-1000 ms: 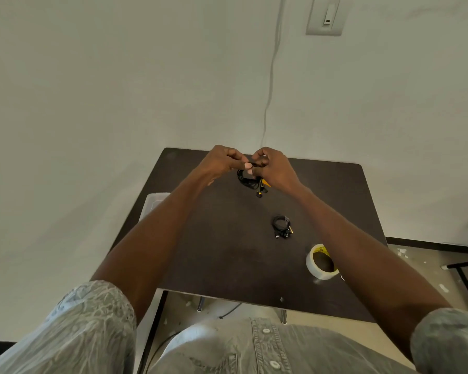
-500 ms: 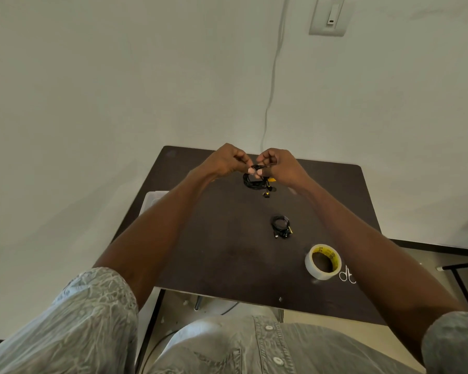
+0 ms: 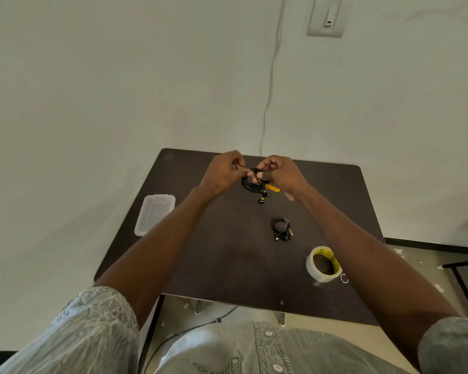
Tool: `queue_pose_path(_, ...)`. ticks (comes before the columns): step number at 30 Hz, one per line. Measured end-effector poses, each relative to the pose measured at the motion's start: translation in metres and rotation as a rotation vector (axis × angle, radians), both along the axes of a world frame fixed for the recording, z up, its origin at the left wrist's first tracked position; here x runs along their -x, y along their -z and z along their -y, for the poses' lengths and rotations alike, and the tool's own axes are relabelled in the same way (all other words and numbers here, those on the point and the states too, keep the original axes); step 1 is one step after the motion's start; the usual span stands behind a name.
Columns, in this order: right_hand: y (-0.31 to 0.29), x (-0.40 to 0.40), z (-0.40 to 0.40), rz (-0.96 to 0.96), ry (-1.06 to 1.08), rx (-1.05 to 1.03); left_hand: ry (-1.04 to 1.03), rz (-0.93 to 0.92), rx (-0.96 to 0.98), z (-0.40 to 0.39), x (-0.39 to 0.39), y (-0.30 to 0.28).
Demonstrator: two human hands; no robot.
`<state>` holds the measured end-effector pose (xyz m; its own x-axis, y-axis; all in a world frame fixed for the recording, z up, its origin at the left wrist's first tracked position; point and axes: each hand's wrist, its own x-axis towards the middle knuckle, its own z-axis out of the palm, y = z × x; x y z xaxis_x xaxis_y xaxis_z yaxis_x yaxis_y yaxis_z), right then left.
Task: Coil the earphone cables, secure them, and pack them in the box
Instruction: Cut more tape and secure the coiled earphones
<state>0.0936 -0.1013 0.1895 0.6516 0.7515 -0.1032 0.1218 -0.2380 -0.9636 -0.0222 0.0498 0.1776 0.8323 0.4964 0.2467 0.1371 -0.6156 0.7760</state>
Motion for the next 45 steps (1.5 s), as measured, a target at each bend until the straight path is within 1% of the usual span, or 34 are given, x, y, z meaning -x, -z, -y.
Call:
queue_pose_path(3, 0.002, 0.001, -0.001, -0.03, 0.0, -0.021, -0.048, 0.014, -0.112, 0.003, 0.001, 0.004)
queue_pose_path(7, 0.003, 0.001, -0.002, -0.029, 0.006, -0.029, -0.025, 0.011, -0.287, 0.004, 0.002, 0.008)
queue_pose_path(10, 0.004, 0.0, -0.002, -0.027, -0.001, -0.023, -0.003, -0.007, -0.348, 0.004, 0.002, 0.011)
queue_pose_path(14, 0.005, 0.0, 0.0, -0.022, 0.003, -0.023, 0.03, -0.002, -0.352, 0.007, 0.003, 0.012)
queue_pose_path(17, 0.005, 0.002, 0.001, -0.028, -0.003, -0.024, 0.075, -0.04, -0.311, 0.005, 0.004, 0.009)
queue_pose_path(20, 0.003, 0.003, 0.001, -0.022, -0.007, -0.016, 0.11, -0.041, -0.245, 0.003, 0.006, 0.006)
queue_pose_path(22, 0.002, 0.004, 0.001, -0.024, -0.012, -0.015, 0.126, -0.043, -0.236, 0.003, 0.008, 0.003)
queue_pose_path(25, 0.003, 0.005, 0.0, -0.018, -0.028, -0.001, 0.139, -0.117, -0.278, 0.004, 0.007, 0.0)
queue_pose_path(29, 0.004, 0.006, -0.004, -0.025, -0.017, 0.016, 0.076, -0.22, -0.337, 0.005, 0.003, 0.0)
queue_pose_path(32, 0.004, 0.008, -0.004, -0.051, -0.014, 0.02, 0.039, -0.277, -0.408, 0.009, 0.003, -0.001)
queue_pose_path(36, 0.005, 0.009, -0.004, -0.076, -0.025, 0.048, 0.039, -0.349, -0.517, 0.011, 0.003, -0.002)
queue_pose_path(41, 0.01, 0.01, -0.005, -0.097, -0.052, 0.064, 0.112, -0.391, -0.513, 0.014, 0.003, 0.0)
queue_pose_path(45, 0.013, 0.012, -0.004, -0.064, -0.078, 0.072, 0.181, -0.394, -0.493, 0.013, 0.004, 0.009)
